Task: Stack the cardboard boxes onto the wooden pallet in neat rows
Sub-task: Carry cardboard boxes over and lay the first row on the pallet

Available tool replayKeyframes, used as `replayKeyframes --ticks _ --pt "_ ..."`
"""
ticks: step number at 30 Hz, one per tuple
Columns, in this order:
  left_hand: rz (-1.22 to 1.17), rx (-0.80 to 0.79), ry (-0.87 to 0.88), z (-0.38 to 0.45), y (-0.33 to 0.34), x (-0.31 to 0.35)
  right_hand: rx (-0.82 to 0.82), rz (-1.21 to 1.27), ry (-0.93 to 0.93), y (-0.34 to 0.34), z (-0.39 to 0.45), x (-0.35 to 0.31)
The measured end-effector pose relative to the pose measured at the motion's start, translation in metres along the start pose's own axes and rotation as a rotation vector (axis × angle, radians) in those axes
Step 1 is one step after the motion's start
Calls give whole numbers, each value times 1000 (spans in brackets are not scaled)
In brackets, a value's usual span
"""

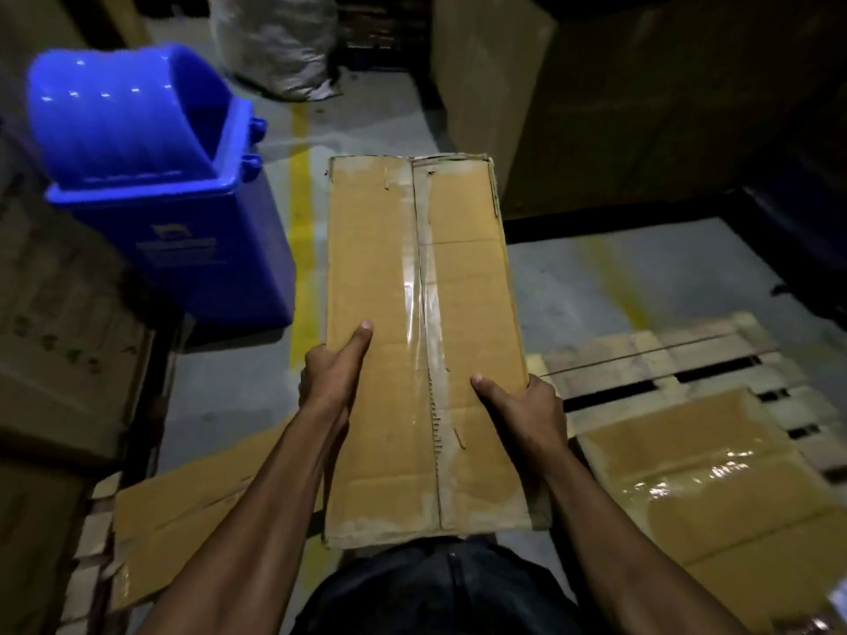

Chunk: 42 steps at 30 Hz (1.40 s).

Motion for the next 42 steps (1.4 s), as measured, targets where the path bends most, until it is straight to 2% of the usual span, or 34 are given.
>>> replayKeyframes --ticks 11,19,34,42 --pt "172 -217 122 -7 204 78 230 127 185 -126 82 59" --pt "323 -452 190 12 317 121 360 222 318 -169 124 76" --pt "689 -839 319 120 519 208 625 451 700 -146 247 48" --pt "861 -983 293 147 586 186 701 618 896 -112 277 67"
Point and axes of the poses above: each hand's wrist, its own z-axis towards the middle knuckle, its own y-axis out of the palm, x = y × z, the point moved 4 cm from there along z, towards the middle knuckle, and after that the axes turned 1 degree about y, right-handed, at the moved point
